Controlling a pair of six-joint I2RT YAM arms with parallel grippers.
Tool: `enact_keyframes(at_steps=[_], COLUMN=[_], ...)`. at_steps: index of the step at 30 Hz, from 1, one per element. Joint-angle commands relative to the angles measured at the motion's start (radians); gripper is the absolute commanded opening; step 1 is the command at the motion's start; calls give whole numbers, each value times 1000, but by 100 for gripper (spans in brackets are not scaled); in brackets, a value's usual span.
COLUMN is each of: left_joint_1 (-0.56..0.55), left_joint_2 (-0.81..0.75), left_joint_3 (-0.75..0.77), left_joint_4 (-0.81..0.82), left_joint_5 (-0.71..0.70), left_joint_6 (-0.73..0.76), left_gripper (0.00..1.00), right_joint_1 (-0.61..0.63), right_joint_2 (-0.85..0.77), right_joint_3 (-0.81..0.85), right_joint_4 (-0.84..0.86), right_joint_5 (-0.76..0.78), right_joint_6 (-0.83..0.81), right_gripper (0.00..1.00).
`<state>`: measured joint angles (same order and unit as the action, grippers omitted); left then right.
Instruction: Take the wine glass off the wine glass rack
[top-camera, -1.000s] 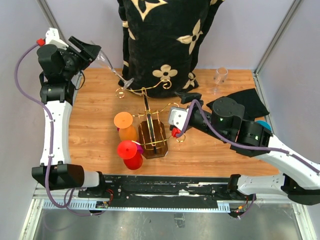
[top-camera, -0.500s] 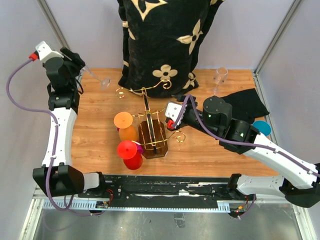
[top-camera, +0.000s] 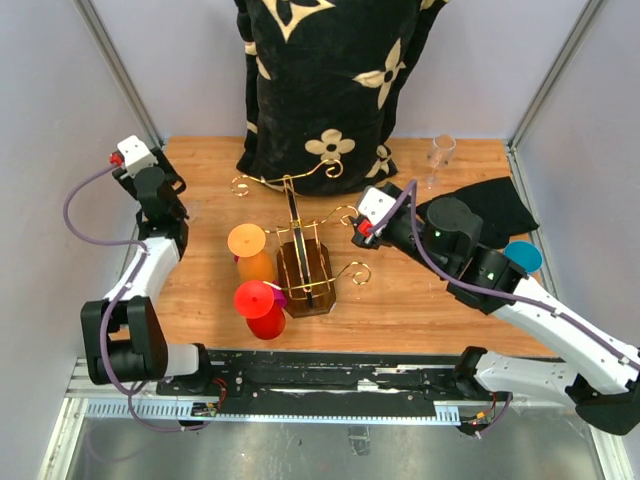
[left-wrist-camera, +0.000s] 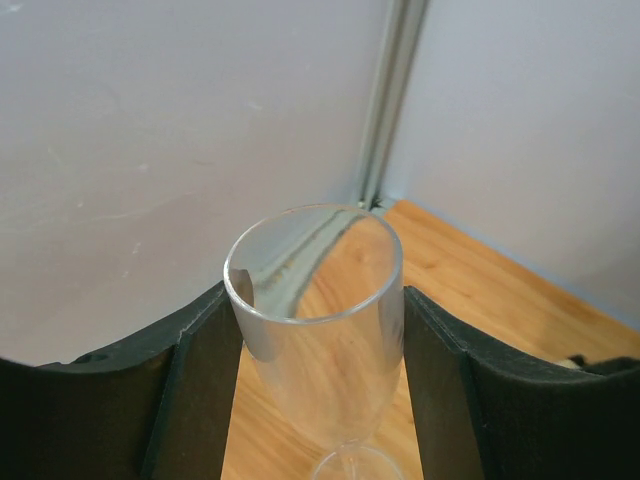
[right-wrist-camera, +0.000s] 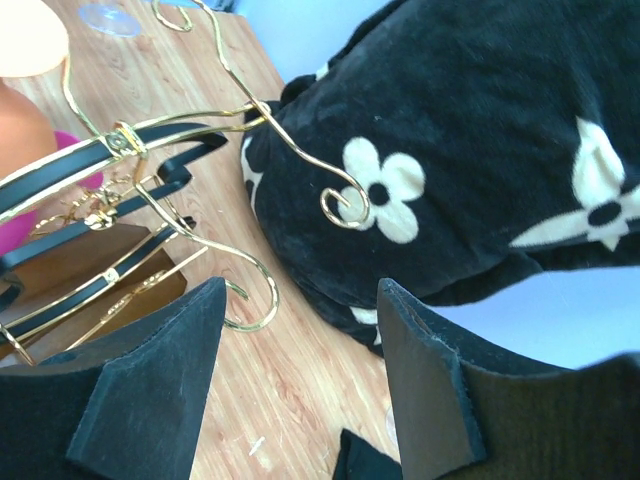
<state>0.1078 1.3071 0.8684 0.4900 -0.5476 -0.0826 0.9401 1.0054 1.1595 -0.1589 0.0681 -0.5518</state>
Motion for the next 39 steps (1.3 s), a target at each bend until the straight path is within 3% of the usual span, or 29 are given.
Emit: enact_keyframes(at_steps=[1,7,13,27,34,39], left_joint_1=[-2,-2,4,17,18,18], left_joint_2=[58,158,246,362,344,314], left_joint_3=[-76,-167,-169,-151,-141,-120], left_joint_4=[400,682,746,639,577,499], left_joint_5=[-121,-229,-241,-226,-228,-208], left_joint_6=[152,233,229,167,141,128], left_gripper=[48,46,46,53,74,83], right_joint_1=[-49,-84,-95,-108,-112,-117], right_joint_2=[-60,-121,-129,-134,-124,-74], right_joint_3=[-43,-107,-124,-154,-153,-99], right_joint_4=[38,47,53,70,61,7], right_joint_5=[14,16,7,5,-6,-55], right_joint_6=[68,102,131,156,168,250], right_gripper=[63,61,61,60,68,80])
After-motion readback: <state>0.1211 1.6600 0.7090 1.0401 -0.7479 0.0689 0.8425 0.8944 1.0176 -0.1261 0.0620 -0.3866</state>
